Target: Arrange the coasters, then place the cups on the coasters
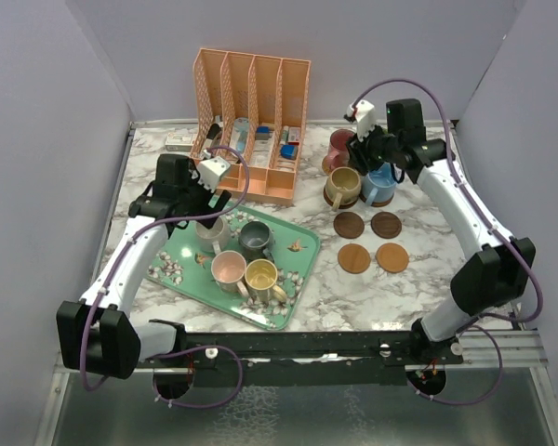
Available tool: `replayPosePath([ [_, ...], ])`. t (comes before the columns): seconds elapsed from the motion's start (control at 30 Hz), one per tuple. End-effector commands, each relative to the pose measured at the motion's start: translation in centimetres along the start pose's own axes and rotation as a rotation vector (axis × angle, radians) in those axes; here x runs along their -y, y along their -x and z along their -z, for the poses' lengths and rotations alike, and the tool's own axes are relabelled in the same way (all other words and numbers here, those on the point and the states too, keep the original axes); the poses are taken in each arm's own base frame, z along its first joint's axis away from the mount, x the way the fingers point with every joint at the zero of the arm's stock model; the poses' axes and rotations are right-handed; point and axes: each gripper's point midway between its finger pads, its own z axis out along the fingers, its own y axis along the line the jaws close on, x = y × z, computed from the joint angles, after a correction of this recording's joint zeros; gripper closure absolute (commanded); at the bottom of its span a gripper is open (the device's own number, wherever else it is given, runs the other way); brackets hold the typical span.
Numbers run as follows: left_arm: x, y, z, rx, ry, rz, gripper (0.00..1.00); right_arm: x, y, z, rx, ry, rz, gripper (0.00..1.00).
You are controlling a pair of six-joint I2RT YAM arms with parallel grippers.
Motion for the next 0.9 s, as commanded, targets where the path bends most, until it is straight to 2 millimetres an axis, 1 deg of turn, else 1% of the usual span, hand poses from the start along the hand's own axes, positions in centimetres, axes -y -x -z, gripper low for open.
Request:
replayPosePath([
  [0.0, -0.9, -1.1, 0.9, -0.048, -0.013, 0.032, 0.11, -4.6, 0.3, 1.3, 0.122, 0.173, 0.057, 0.56],
  [0.13, -1.5, -3.1, 0.4, -0.124, 0.003, 0.082, 0.17, -6.9, -0.7, 2.3, 0.17, 0.236, 0.06, 0.55],
  [0.3, -2.0, -4.7, -0.5, -0.199, 0.019, 0.126, 0.28, -8.4, -2.1, 2.6, 0.184, 0.271, 0.039, 0.55],
  [0.37, -2.1, -5.3, -0.9, -0.229, 0.02, 0.137, 0.34, -8.5, -2.5, 2.6, 0.174, 0.275, 0.032, 0.55],
  [0.63, -1.9, -7.2, -2.5, -0.319, 0.008, 0.176, 0.51, -9.0, -3.1, 2.2, 0.165, 0.297, 0.023, 0.55],
  [0.87, -1.5, -8.3, -3.4, -0.364, -0.008, 0.205, 0.6, -9.1, -3.5, 2.0, 0.156, 0.302, 0.024, 0.55],
])
